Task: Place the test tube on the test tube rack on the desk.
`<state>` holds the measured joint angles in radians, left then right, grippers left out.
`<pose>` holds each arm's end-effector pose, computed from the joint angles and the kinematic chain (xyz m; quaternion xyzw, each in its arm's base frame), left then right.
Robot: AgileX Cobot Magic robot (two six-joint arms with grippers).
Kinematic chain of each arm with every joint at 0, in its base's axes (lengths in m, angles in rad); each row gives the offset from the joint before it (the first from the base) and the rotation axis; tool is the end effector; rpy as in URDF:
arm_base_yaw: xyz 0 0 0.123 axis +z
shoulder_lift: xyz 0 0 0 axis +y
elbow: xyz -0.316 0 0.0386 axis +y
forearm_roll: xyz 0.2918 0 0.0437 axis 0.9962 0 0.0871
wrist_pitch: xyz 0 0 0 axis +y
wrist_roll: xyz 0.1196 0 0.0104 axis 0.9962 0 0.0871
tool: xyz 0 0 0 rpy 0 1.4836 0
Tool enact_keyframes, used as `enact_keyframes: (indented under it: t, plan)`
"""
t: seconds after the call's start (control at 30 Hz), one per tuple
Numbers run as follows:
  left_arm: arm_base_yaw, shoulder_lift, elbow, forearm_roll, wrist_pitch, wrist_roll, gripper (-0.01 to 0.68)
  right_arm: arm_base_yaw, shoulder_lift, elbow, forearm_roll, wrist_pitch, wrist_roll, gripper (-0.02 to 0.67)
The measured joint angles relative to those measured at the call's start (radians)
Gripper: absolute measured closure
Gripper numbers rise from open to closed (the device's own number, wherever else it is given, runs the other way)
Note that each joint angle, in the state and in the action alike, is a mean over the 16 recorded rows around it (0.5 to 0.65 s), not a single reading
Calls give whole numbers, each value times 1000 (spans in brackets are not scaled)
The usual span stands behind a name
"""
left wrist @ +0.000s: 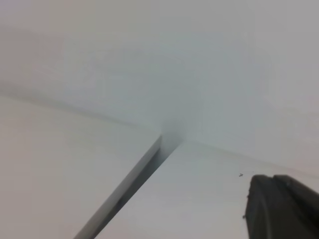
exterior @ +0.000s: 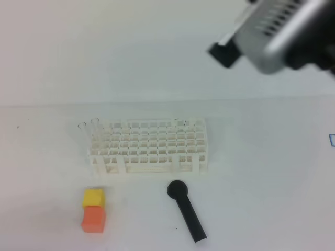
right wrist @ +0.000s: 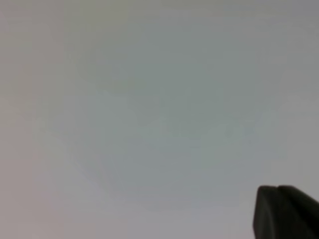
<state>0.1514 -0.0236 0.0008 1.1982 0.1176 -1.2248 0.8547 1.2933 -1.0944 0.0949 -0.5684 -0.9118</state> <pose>0.0899 0.0270 0.2124 -0.1012 0.6756 0.0819 0.7257 0.2363 0.2623 0.4753 -0.3809 0.3682 -0.0038 0.8481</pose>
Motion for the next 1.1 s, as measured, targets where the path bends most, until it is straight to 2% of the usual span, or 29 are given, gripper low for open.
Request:
enact_keyframes:
  t: [0.17, 0.33, 0.53, 0.67, 0.87, 1.1]
  plan:
    - [0, -1, 0, -157, 15, 0, 674, -41, -136, 22, -133, 203, 0, 650]
    - [0, -3, 0, -468, 81, 0, 674, -66, -259, 85, -194, 353, 0, 650]
    - [0, -3, 0, -892, 162, 1, 674, -83, -418, 226, -218, 406, 0, 650]
    - [0, -3, 0, -1084, 207, 3, 674, -123, -539, 351, -209, 399, 0, 650]
    - [0, -3, 2, -1182, 216, 5, 674, -270, -722, 548, -128, 391, 0, 650]
    - [0, -3, 2, -1194, 217, 7, 674, -527, -917, 737, -3, 460, 0, 650]
